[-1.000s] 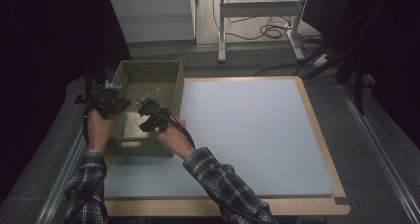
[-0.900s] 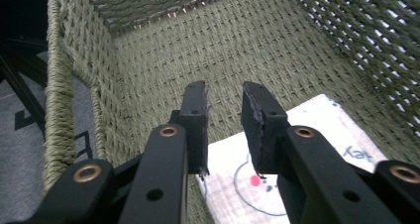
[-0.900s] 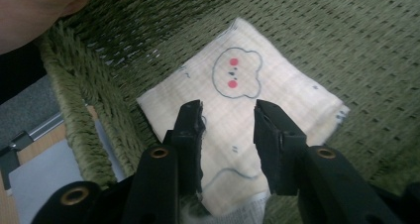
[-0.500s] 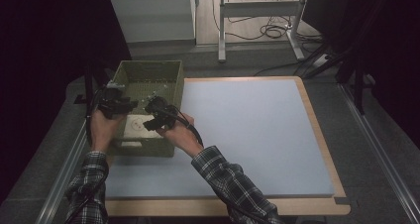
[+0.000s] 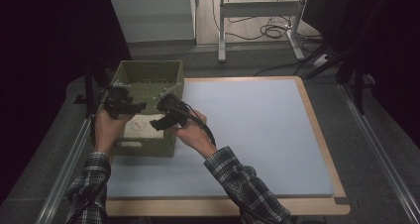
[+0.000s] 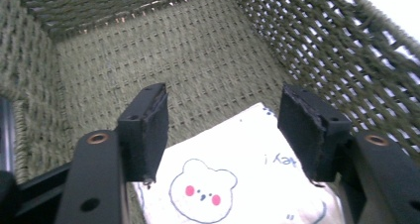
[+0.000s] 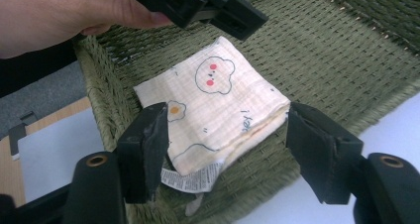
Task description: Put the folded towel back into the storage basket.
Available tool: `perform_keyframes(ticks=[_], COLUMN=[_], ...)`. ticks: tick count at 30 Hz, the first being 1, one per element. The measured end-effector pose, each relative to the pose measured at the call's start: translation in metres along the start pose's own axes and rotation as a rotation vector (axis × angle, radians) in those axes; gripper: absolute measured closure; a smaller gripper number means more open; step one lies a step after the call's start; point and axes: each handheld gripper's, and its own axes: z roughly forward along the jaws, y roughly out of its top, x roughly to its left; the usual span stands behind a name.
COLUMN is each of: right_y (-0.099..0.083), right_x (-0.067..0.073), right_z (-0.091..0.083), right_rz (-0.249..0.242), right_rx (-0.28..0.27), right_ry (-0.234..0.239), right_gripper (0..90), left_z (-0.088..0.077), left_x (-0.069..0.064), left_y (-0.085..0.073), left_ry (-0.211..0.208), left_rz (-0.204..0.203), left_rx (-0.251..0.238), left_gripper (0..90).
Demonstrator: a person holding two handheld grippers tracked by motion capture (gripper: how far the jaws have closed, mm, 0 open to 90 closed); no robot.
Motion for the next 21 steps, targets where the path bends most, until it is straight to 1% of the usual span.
perform_keyframes(ticks=[2, 4, 8, 13, 15, 21], right_y=[-0.002, -0.004, -0.009, -0.015, -0.017, -0.026], right_x=[-0.002, -0.004, -0.006, -0.008, -0.009, -0.016], right_z=[-0.004, -0.007, -0.014, -0.024, -0.028, -0.038], right_rz=[-0.003, -0.011, -0.039, -0.06, -0.06, -0.052], right_rx=[-0.006, -0.008, -0.016, -0.032, -0.039, -0.054], right_ry=[0.002, 0.002, -0.011, -0.02, -0.023, -0.021], right_gripper=[31.4, 30.1, 29.1, 27.4, 26.2, 23.9], left_z=[-0.001, -0.001, 0.0, 0.0, 0.0, 0.0], left_x=[-0.002, -0.005, -0.01, -0.015, -0.019, -0.028], left_y=[0.001, 0.001, 0.002, 0.002, 0.002, 0.004], left_ry=[0.001, -0.008, -0.018, -0.041, -0.041, -0.07], left_rz=[0.0, -0.004, -0.009, -0.019, -0.015, -0.012], left_rx=[-0.002, -0.005, -0.004, -0.014, -0.018, -0.026], left_gripper=[33.5, 31.4, 26.8, 22.8, 21.5, 19.4])
